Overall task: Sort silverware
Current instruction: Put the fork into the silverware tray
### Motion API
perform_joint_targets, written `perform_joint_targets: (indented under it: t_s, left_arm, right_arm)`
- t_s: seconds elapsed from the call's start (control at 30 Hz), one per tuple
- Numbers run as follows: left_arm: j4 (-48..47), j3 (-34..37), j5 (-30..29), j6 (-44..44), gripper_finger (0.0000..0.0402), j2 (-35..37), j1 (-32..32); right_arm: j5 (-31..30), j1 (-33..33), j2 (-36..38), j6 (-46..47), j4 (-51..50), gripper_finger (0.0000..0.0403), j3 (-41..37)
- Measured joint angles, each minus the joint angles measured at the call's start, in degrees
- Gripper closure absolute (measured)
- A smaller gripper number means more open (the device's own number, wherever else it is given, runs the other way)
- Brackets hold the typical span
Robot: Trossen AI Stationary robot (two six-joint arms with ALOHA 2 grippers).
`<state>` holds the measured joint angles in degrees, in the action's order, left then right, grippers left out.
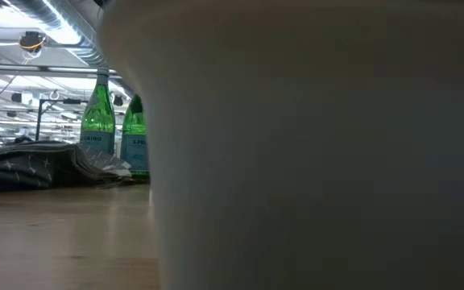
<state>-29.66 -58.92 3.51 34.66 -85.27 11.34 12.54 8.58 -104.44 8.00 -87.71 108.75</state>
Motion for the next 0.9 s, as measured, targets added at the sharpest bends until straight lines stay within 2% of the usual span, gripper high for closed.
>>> perform_joint_targets:
  t_s: [0.13, 0.27, 0.43, 0.53, 0.73, 0.9]
  left_arm:
    - [-4.0, 0.0, 0.0, 0.0, 0.0334, 0.0, -2.7]
    - [-4.1, 0.0, 0.0, 0.0, 0.0334, 0.0, -5.1]
    - [-4.0, 0.0, 0.1, -0.1, 0.0334, 0.0, -7.2]
    - [-3.9, 0.0, 0.1, 0.0, 0.0334, 0.0, -7.8]
    - [-3.9, 0.0, 0.1, 0.0, 0.0334, 0.0, -8.8]
    - [-3.9, 0.0, 0.1, 2.1, 0.0334, 0.0, -9.9]
  right_arm:
    - [-5.3, -8.8, 3.1, 10.5, 0.0, 0.0391, 0.0]
    - [-13.0, -19.1, 5.2, 24.7, 0.4, 0.0391, -1.8]
    - [-21.0, -32.3, 5.6, 48.2, 2.2, 0.0391, -6.3]
    - [-24.7, -38.9, 5.7, 62.8, 7.5, 0.0391, -10.1]
    - [-37.2, -48.5, 5.6, 86.1, 18.3, 0.0391, -18.0]
    - [-46.7, -53.6, 5.6, 99.7, 25.3, 0.0391, -25.7]
